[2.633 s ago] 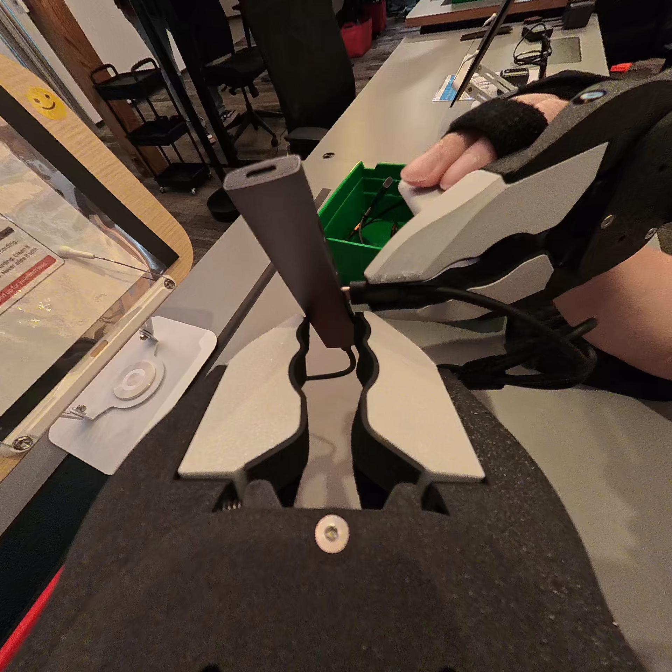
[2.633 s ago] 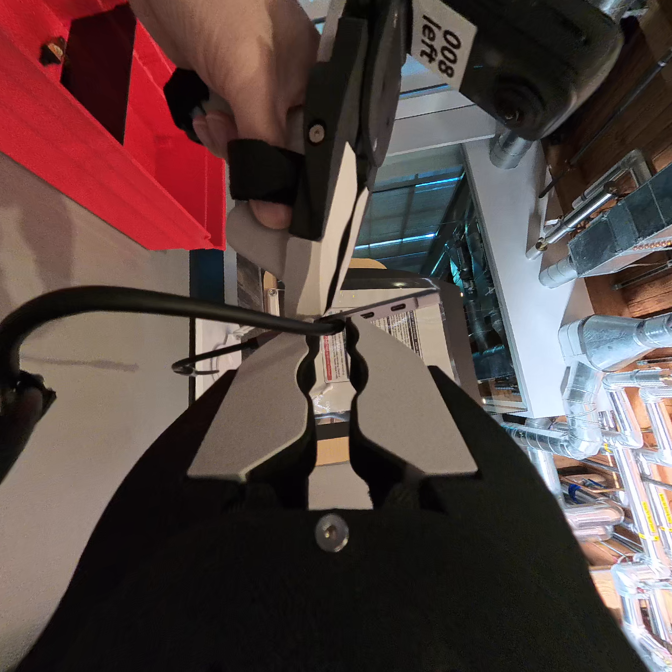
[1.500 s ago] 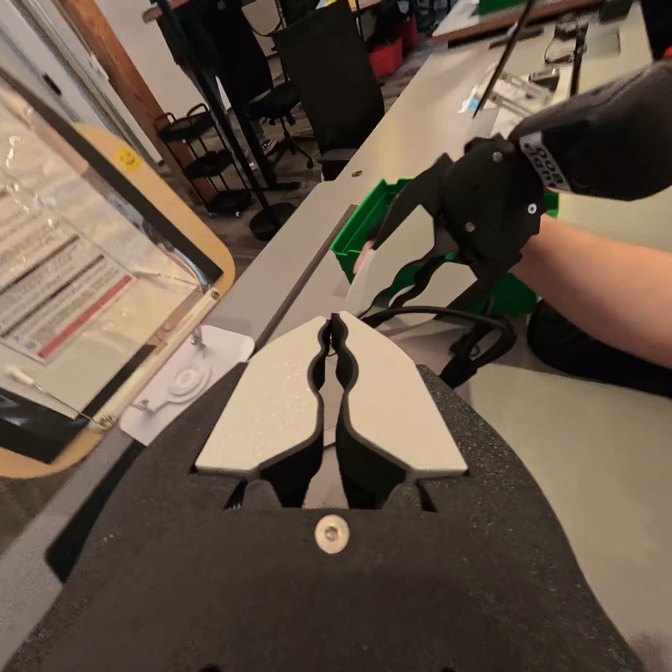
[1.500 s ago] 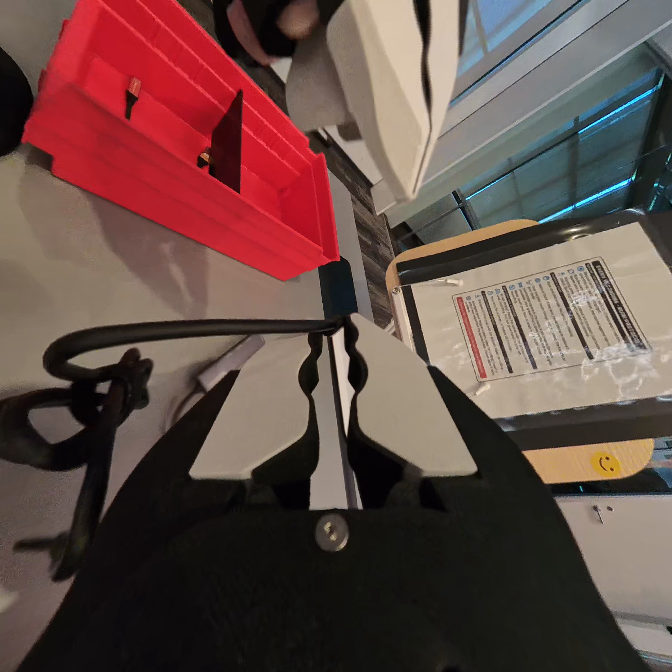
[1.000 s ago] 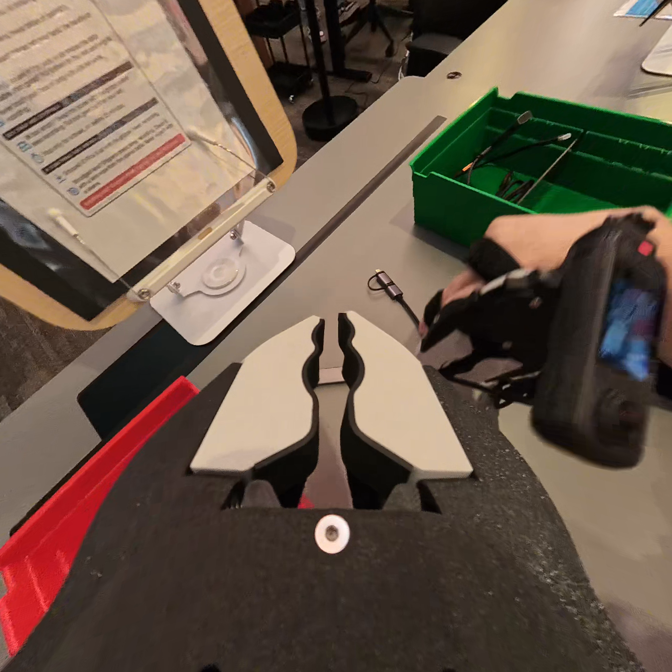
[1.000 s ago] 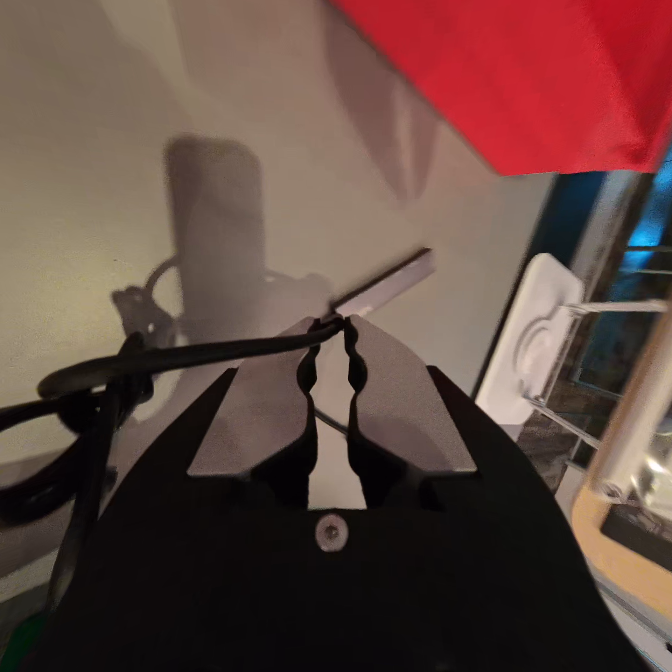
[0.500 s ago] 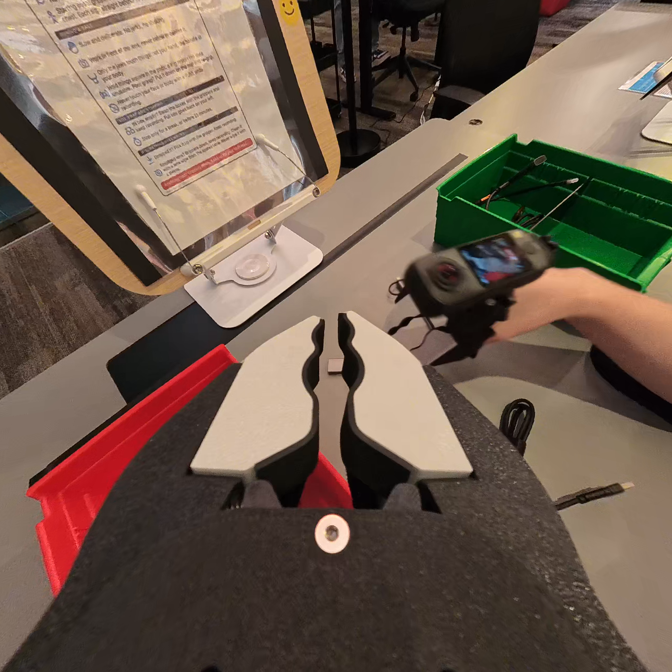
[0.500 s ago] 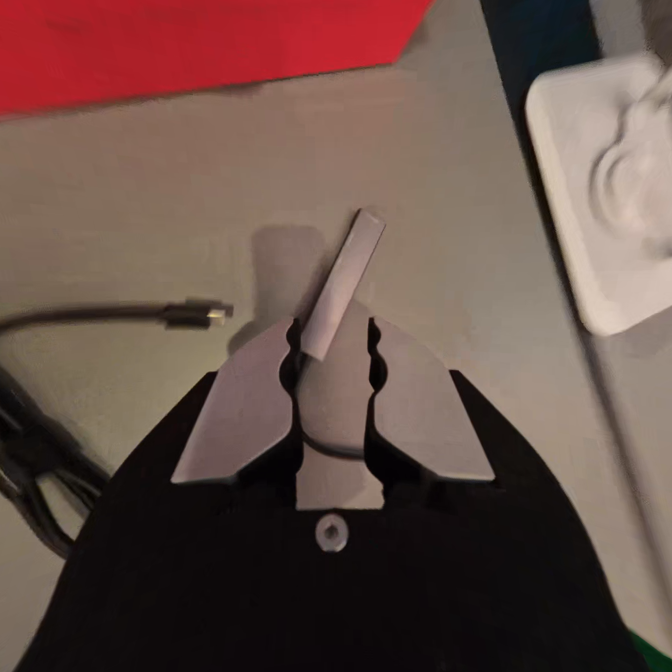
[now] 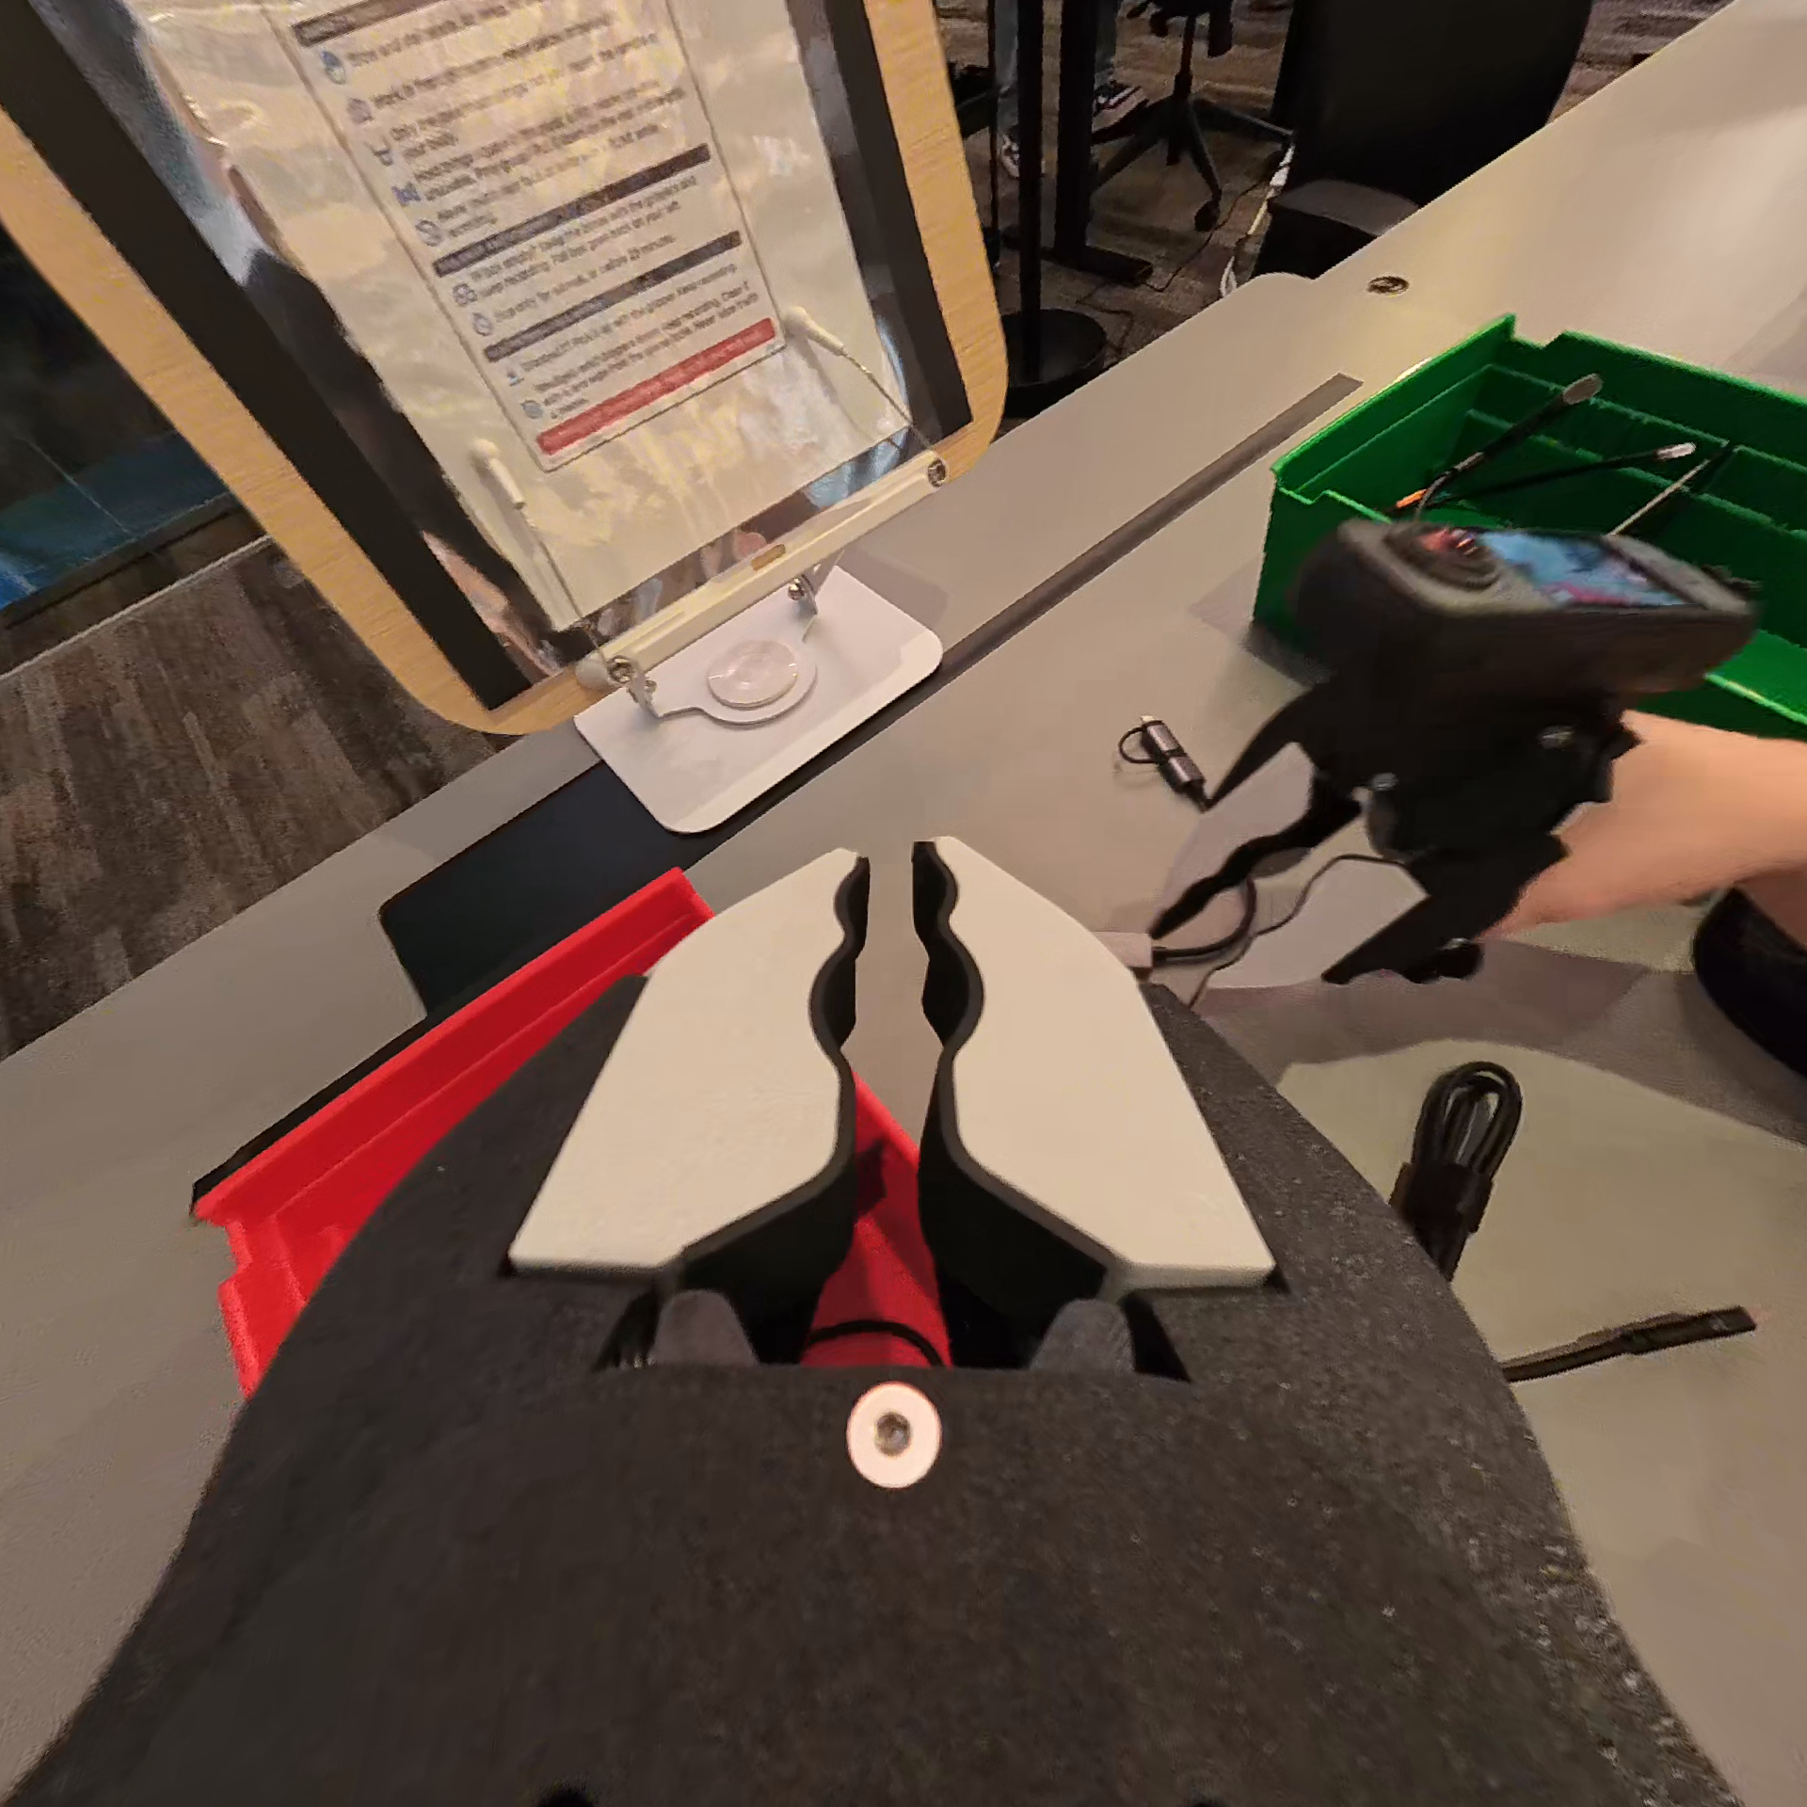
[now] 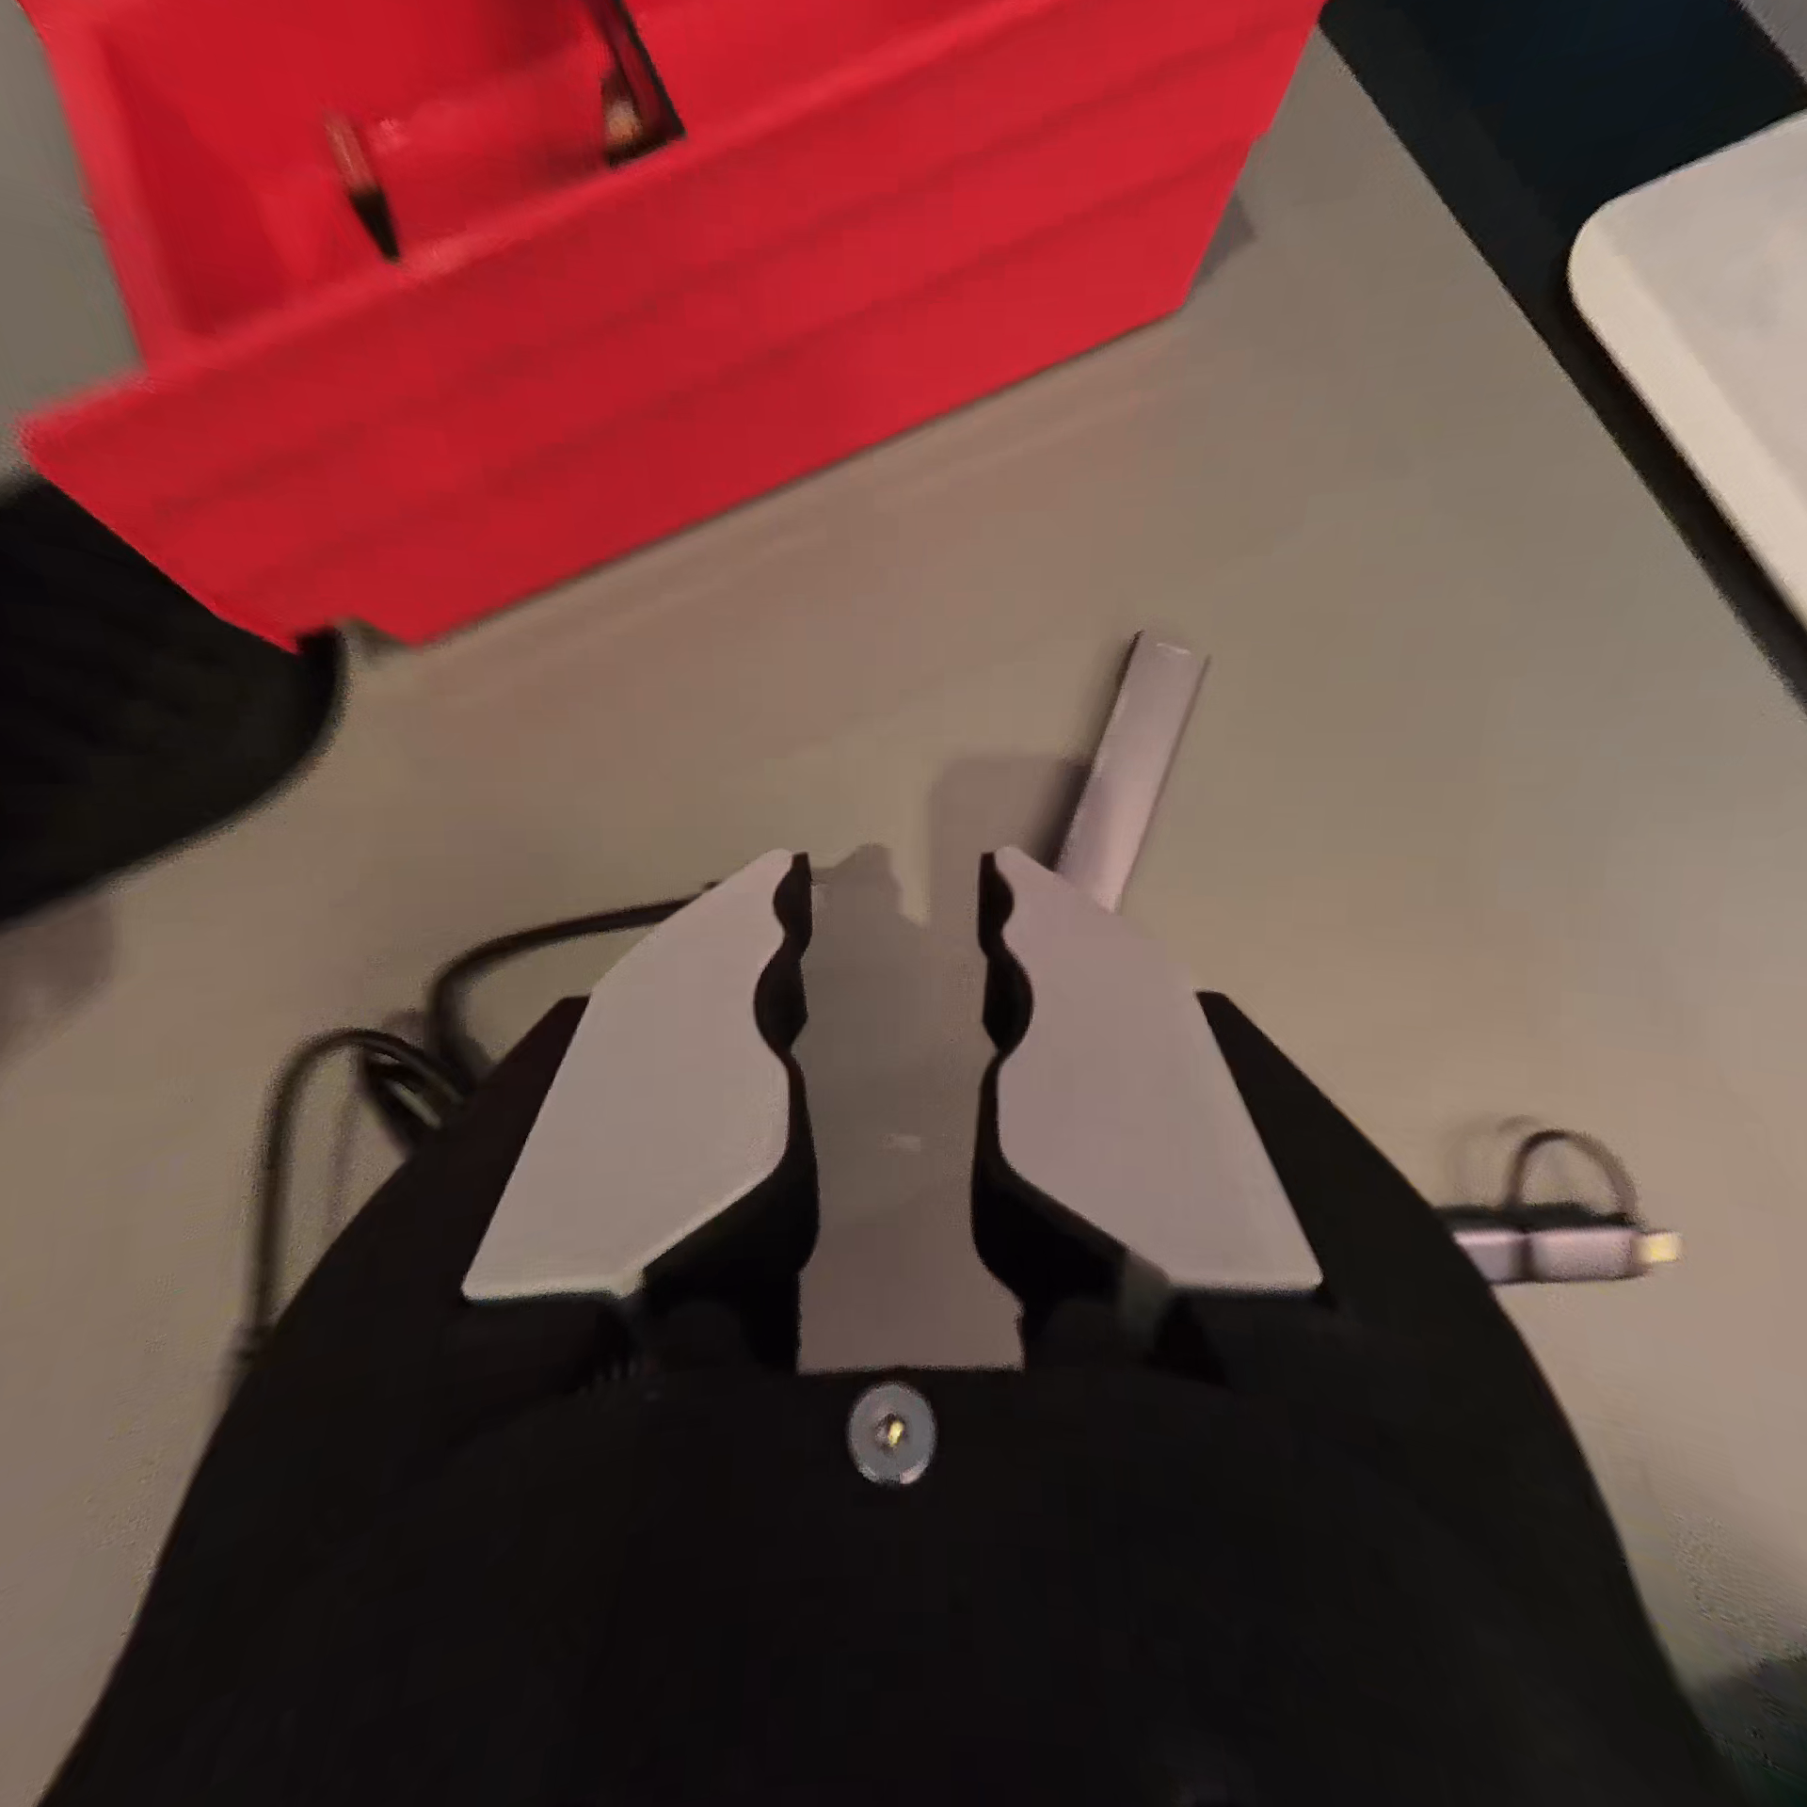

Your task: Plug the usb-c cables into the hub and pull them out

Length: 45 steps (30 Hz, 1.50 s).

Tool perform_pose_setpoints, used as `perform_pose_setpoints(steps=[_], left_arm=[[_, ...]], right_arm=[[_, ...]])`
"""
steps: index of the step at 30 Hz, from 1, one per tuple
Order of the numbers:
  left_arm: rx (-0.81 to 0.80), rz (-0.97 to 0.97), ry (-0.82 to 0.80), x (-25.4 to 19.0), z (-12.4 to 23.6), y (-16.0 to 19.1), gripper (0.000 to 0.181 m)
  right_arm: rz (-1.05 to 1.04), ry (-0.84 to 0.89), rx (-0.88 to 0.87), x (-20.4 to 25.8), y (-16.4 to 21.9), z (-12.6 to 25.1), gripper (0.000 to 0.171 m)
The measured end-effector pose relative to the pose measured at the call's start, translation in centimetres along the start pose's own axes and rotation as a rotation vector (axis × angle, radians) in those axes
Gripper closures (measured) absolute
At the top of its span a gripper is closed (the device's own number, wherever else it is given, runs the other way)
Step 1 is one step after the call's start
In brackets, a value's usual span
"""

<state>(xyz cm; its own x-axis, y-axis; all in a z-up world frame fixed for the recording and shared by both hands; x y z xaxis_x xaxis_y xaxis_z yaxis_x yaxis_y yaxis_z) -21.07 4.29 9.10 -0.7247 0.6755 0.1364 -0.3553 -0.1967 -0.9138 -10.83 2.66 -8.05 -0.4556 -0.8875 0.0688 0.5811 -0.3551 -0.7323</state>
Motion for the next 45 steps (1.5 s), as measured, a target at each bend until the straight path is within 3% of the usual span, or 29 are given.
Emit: perform_pose_setpoints(steps=[2, 5, 9, 13, 14, 17, 20, 26, 31, 38, 41, 43, 45], left_arm=[[-0.011, 0.01, -0.009, 0.4, 0.4, 0.0, 0.173], [-0.044, 0.033, 0.002, 0.6, 0.9, -0.4, 0.173], [-0.05, 0.033, -0.007, 0.8, 1.4, -0.3, 0.173], [-0.051, 0.027, 0.0, 0.6, 1.5, -0.4, 0.173], [-0.048, 0.024, 0.005, 0.4, 1.5, -0.4, 0.173], [-0.029, 0.003, 0.022, 0.0, 1.3, -0.1, 0.173], [-0.008, -0.002, 0.066, -0.7, 1.0, 0.2, 0.173], [0.018, 0.004, 0.166, -2.3, 0.4, 0.5, 0.171], [-0.083, -0.038, 0.399, -6.4, 0.5, -1.4, 0.164], [-0.349, 0.04, 0.986, -13.3, 3.0, -4.7, 0.139], [-0.389, 0.131, 1.146, -15.0, 3.1, -5.9, 0.133], [-0.375, 0.14, 1.225, -16.3, 3.1, -6.0, 0.134], [-0.302, 0.113, 1.2, -16.8, 1.9, -5.2, 0.135]], right_arm=[[-0.172, -0.092, -0.077, 2.0, -0.3, 0.2, 0.137], [-0.366, -0.16, -0.055, 4.1, 1.7, -0.6, 0.13], [-0.382, -0.068, -0.04, 4.7, 3.3, -1.0, 0.127], [-0.477, -0.179, -0.036, 6.9, 3.5, -2.6, 0.127], [-0.48, -0.184, -0.023, 7.2, 3.8, -3.0, 0.128], [-0.468, -0.211, -0.057, 7.5, 3.5, -3.4, 0.157], [-0.451, -0.329, -0.122, 8.4, 2.1, -2.1, 0.165], [-0.235, -0.255, -0.244, 6.2, -0.3, 2.8, 0.166], [-0.037, -0.496, -0.386, 8.0, -4.0, 8.1, 0.166], [0.294, -1.07, -0.602, 12.7, -6.5, 17.3, 0.167], [0.305, -1.221, -0.616, 13.2, -5.7, 18.1, 0.167], [0.291, -1.231, -0.555, 13.1, -4.8, 17.1, 0.167], [0.278, -1.199, -0.518, 12.6, -4.3, 16.6, 0.167]])
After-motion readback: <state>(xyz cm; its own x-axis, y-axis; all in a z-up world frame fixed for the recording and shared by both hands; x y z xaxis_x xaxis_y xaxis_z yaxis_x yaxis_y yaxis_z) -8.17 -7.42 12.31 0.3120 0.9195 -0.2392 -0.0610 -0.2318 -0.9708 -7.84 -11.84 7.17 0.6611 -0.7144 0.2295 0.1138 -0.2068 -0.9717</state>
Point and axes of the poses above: each gripper's, where its closed fingertips meet, z back along the fingers, y out of its underside, x = y × z across the jaws, the point moved 1 cm from there along z, back along the fingers, and after that the axes turned 4 degrees about -x, right-handed, at the moved point
